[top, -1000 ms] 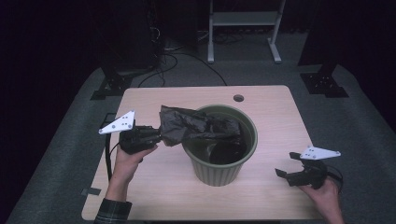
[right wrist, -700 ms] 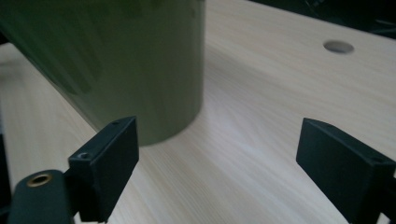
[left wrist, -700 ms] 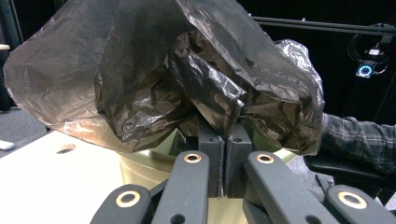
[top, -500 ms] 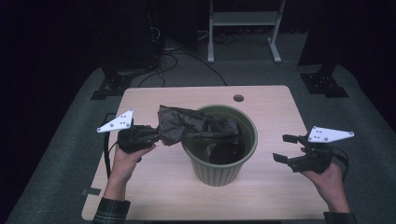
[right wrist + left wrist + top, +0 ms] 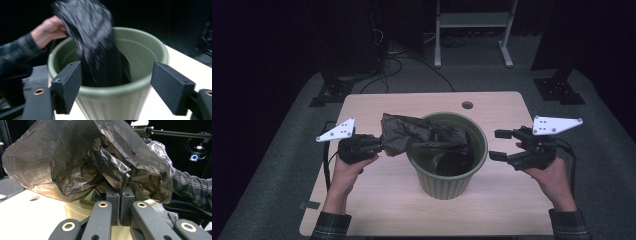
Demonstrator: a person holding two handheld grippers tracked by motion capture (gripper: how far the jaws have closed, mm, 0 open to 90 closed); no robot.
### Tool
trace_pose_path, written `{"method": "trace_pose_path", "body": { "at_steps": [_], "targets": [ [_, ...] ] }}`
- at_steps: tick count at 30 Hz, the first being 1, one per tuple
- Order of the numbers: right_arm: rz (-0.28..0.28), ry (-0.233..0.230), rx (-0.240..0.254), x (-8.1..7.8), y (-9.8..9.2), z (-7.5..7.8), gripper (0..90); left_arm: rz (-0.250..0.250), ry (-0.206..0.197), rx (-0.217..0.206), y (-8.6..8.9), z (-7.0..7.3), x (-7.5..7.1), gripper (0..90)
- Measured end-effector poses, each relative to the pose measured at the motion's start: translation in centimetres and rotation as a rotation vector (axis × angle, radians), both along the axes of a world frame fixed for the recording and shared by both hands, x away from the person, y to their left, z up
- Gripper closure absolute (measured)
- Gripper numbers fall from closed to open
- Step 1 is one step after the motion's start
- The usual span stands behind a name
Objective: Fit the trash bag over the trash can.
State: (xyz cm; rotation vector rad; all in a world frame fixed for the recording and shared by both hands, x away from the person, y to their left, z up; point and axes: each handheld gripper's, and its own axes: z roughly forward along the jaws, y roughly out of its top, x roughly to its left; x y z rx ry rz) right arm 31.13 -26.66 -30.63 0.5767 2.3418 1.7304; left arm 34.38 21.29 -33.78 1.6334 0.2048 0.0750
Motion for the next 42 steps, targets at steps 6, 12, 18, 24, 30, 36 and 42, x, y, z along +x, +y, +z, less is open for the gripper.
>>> {"method": "trace_pose_path", "body": {
  "at_steps": [6, 12, 18, 24, 30, 36, 42],
  "targets": [
    [0.065, -0.007, 0.004, 1.4, 2.3, 1.0, 32.0, -0.005, 0.0, 0.001, -0.1, 0.0, 0.0, 88.3],
    [0.111, -0.002, 0.019, 2.7, 3.8, 1.3, 52.3, -0.008, 0.001, 0.002, -0.2, -0.1, 0.0, 88.3],
    [0.132, 0.017, -0.03, 3.2, 5.0, 0.7, 79.8, -0.008, -0.002, -0.007, -0.1, 0.0, 0.0, 88.3],
    [0.137, 0.034, -0.108, 3.5, 6.3, -0.1, 85.2, -0.018, -0.005, -0.016, -0.5, 0.3, 0.1, 88.3],
    [0.134, 0.014, -0.163, 3.4, 7.0, 0.2, 85.7, -0.036, -0.024, -0.024, -1.5, 1.2, 0.6, 88.3],
    [0.16, 0.005, -0.199, 3.4, 8.1, 0.6, 87.0, -0.073, -0.037, -0.04, -3.5, 2.0, 1.4, 88.3],
    [0.194, 0.011, -0.216, 3.4, 9.2, 0.4, 87.6, -0.117, -0.039, -0.033, -5.6, 2.6, 2.2, 88.3]
  ]
}}
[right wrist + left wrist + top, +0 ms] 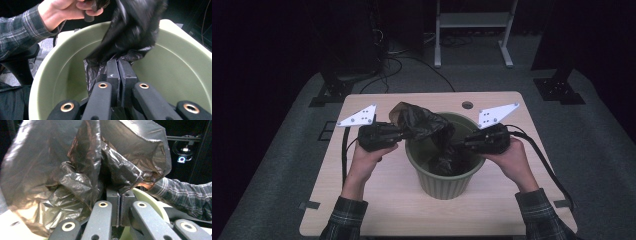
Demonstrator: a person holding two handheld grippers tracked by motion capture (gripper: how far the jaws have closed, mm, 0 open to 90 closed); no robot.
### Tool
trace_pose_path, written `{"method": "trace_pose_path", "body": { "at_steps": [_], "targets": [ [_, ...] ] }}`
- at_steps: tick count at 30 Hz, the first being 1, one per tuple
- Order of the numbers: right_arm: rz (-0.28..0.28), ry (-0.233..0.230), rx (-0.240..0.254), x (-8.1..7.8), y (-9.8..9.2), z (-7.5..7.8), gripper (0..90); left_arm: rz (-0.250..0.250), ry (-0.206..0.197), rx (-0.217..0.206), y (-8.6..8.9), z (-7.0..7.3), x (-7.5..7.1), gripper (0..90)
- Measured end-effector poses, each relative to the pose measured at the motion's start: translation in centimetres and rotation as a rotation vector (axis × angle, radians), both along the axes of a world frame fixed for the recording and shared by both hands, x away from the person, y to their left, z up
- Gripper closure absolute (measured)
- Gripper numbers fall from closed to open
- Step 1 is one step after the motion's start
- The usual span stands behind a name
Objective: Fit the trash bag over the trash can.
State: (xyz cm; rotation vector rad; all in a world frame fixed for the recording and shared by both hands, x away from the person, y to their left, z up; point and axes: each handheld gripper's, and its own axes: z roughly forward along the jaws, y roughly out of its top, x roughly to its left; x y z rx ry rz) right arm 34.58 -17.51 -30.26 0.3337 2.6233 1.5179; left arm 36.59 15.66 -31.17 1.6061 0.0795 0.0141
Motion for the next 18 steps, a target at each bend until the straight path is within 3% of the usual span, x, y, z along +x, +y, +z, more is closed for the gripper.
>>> {"method": "trace_pose_path", "body": {
  "at_steps": [5, 8, 14, 18],
  "targets": [
    [0.023, 0.002, -0.017, -0.1, 0.7, -0.1, 83.5, -0.026, -0.008, 0.018, -1.0, 0.2, -0.1, 88.3],
    [0.008, 0.0, -0.014, -0.1, 0.3, 0.0, 78.6, -0.025, -0.003, 0.023, -1.1, 0.0, -0.1, 88.3],
    [-0.028, 0.006, 0.057, -0.2, -1.8, 0.9, 69.9, -0.017, 0.01, 0.035, -0.9, -0.4, -0.1, 88.3],
    [-0.056, -0.018, 0.088, -0.6, -3.1, 1.8, 66.4, -0.01, 0.017, 0.051, -1.1, -0.6, 0.1, 88.4]
  ]
}}
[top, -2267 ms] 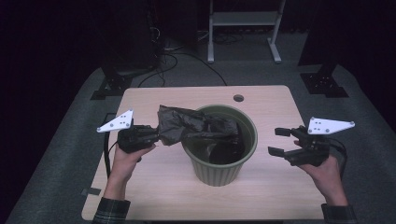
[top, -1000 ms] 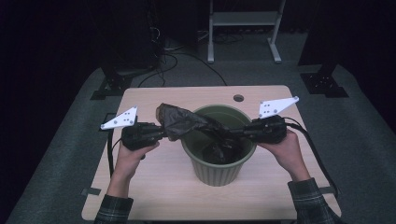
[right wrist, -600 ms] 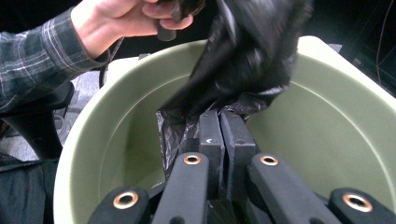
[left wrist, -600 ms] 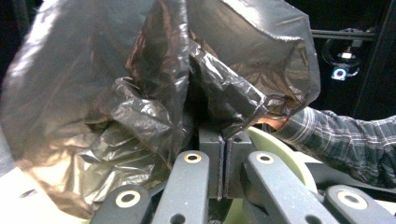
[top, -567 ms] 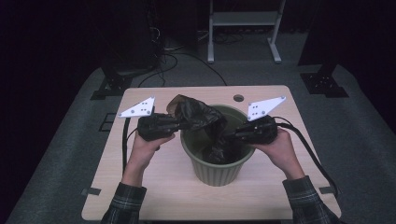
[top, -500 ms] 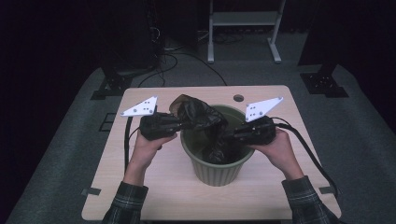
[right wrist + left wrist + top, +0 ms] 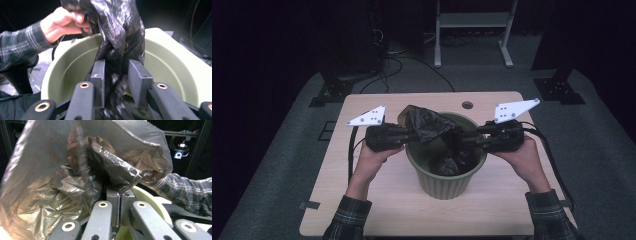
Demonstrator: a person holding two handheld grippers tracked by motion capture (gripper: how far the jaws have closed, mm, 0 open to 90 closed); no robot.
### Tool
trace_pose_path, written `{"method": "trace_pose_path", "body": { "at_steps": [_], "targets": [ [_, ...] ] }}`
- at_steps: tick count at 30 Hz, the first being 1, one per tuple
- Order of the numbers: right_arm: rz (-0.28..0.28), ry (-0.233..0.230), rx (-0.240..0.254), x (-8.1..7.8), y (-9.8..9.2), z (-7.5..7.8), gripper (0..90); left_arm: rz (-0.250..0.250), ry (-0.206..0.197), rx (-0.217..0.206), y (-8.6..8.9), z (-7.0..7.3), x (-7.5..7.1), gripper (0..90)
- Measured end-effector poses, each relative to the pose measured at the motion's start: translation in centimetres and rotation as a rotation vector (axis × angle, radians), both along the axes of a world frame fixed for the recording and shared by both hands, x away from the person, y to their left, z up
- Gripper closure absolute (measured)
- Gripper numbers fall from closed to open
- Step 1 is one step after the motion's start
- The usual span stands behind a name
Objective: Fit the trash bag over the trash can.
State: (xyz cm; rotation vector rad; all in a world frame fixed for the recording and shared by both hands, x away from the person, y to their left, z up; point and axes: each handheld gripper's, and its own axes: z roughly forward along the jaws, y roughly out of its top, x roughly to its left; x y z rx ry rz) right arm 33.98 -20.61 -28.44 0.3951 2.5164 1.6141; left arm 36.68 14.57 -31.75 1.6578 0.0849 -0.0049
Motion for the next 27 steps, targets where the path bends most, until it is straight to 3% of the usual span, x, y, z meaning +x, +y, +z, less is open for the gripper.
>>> {"method": "trace_pose_path", "body": {
  "at_steps": [10, 12, 14, 17, 27],
  "targets": [
    [0.013, -0.048, 0.067, -0.6, -0.4, 2.2, 62.9, 0.002, 0.005, 0.032, -0.6, -0.3, 0.1, 88.3],
    [0.019, -0.052, 0.063, -0.5, 0.1, 2.5, 68.4, -0.001, 0.007, 0.032, -0.6, -0.3, 0.0, 88.3],
    [0.019, -0.066, 0.051, -0.5, 0.6, 2.6, 80.3, -0.002, 0.004, 0.034, -0.6, -0.3, 0.0, 88.3],
    [0.013, -0.064, 0.049, -0.3, 0.9, 2.3, 89.0, 0.005, 0.002, 0.031, -0.2, -0.2, -0.1, 88.3],
    [-0.039, -0.003, -0.008, 0.8, 0.0, -1.1, 89.9, 0.058, -0.002, 0.037, 1.8, -0.2, -0.1, 88.3]
  ]
}}
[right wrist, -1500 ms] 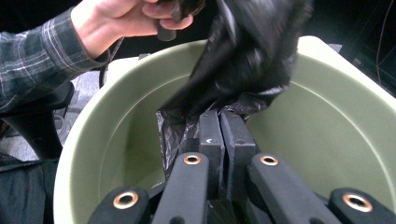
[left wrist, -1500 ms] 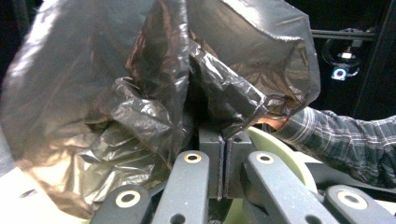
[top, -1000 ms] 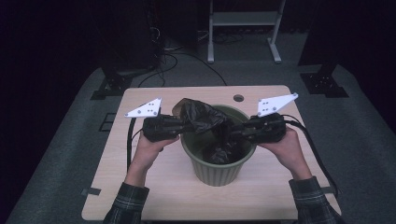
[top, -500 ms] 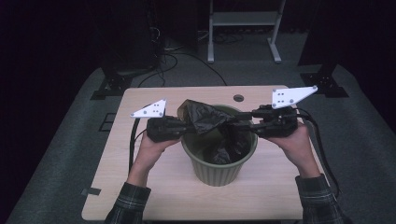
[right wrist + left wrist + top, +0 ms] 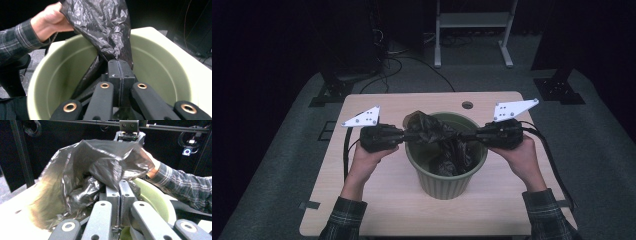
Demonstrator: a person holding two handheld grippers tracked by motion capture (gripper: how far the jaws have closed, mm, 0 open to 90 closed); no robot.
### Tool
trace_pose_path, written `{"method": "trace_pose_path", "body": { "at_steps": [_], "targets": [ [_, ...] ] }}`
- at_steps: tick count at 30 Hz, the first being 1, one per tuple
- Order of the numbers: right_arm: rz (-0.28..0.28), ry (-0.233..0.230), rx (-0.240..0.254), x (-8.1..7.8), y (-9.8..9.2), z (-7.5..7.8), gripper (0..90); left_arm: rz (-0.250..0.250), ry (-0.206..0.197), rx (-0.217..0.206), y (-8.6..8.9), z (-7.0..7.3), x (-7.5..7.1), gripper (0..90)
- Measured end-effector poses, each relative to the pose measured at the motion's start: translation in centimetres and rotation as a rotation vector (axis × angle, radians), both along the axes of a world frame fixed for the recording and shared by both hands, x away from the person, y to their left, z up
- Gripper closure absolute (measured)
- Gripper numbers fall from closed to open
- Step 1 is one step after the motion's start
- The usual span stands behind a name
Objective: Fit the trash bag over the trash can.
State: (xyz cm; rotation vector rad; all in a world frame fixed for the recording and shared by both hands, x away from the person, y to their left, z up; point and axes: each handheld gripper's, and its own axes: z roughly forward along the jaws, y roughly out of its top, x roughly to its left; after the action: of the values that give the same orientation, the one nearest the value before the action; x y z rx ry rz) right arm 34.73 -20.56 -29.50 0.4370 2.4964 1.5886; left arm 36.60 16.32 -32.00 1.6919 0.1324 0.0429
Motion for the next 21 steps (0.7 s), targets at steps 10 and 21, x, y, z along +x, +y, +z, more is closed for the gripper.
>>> {"method": "trace_pose_path", "body": {
  "at_steps": [10, 21],
  "targets": [
    [-0.045, 0.013, 0.043, 0.0, -2.3, -0.8, 89.8, 0.064, 0.013, -0.04, 2.0, -0.2, 0.4, 89.4],
    [-0.09, 0.032, 0.033, 0.2, -3.5, -1.4, 89.9, 0.129, 0.014, -0.03, 4.0, -0.3, 0.4, 89.6]
  ]
}}
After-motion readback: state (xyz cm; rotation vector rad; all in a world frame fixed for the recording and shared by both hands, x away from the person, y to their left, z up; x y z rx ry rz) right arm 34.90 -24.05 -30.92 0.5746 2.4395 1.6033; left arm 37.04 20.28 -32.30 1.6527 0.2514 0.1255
